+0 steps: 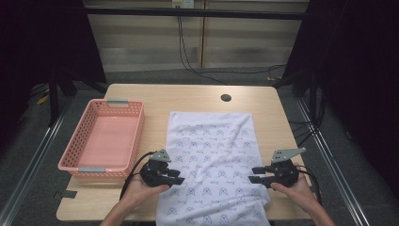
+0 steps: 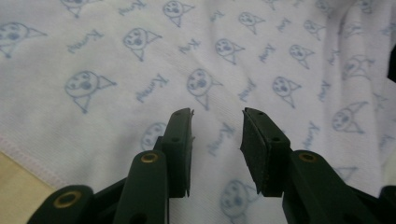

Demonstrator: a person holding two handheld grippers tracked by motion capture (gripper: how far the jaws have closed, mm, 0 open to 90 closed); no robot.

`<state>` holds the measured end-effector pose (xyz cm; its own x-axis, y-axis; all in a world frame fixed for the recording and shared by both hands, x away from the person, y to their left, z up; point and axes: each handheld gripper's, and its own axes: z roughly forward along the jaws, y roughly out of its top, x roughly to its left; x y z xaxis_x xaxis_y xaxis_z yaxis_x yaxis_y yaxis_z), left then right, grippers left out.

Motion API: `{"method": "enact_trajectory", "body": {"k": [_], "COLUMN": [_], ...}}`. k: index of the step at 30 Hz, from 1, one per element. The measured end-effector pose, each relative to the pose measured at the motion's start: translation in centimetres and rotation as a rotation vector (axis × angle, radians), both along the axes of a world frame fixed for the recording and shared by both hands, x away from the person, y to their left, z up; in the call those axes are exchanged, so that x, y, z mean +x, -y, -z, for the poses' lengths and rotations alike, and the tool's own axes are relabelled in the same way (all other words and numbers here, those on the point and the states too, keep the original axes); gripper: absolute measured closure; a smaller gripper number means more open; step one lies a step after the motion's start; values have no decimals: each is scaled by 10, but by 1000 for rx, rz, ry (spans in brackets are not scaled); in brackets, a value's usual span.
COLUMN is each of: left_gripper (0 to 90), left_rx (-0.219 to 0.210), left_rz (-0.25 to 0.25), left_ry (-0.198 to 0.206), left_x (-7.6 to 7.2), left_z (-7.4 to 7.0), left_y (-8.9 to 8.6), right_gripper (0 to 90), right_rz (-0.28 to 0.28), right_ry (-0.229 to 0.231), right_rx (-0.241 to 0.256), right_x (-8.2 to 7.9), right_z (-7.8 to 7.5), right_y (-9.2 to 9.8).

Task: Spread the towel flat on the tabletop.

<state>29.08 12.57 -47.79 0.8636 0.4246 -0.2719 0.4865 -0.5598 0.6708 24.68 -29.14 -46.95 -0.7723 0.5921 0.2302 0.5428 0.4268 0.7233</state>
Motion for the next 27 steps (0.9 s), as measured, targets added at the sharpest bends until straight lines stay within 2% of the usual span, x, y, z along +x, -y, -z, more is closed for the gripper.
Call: {"method": "enact_trajectory", "body": {"k": [1,4,5,6,7,8,11,12,13,14,15,16,17,18,19,20,21,22,23,24,25,27], "left_gripper": [619,614,614,614,624,634,644,662,693,740,807,807,868,874,880,881,884,884,884,884,884,885], "left_rx": [6,7,15,25,30,30,33,30,58,58,79,83,71,71,61,64,75,75,80,70,62,67], "left_rz": [-17,-39,-41,-51,-74,-74,-93,-88,-91,-91,-76,-69,-60,-60,-40,-36,-11,-11,0,15,33,59], "left_ry": [12,1,7,2,-4,-4,4,12,49,49,57,49,48,48,30,39,44,44,32,24,4,-1], "left_x": [6,13,16,20,27,27,30,29,25,25,23,22,17,17,13,9,-1,-1,-8,-13,-23,-35], "left_z": [2,6,8,10,14,14,17,18,18,18,17,16,18,18,18,17,16,16,15,16,16,15], "left_y": [1,0,0,0,-2,-2,-7,-7,-6,-6,-5,-6,-8,-8,-8,-8,-8,-8,-8,-8,-9,-10], "right_gripper": [551,530,521,521,515,516,518,593,612,612,743,743,837,854,868,870,871,871,873,875,875,875], "right_rz": [35,52,71,71,77,75,74,60,60,60,54,54,48,46,40,34,36,36,27,7,1,-20], "right_ry": [21,23,20,20,24,18,23,43,56,56,64,64,47,40,24,18,4,4,0,-15,-21,-39], "right_rx": [-1,-18,-41,-41,-84,-98,-116,-160,-166,-166,-184,-184,-168,-160,-142,-140,-137,-137,-127,-130,-128,-136], "right_x": [4,13,25,25,36,41,47,46,44,44,36,36,27,21,15,11,5,5,0,-12,-16,-25], "right_z": [-3,0,6,6,13,16,22,28,28,28,27,27,27,27,28,28,27,27,27,26,26,24], "right_y": [1,0,-4,-4,-9,-12,-17,-23,-23,-23,-22,-22,-19,-17,-14,-13,-11,-11,-10,-8,-8,-7]}}
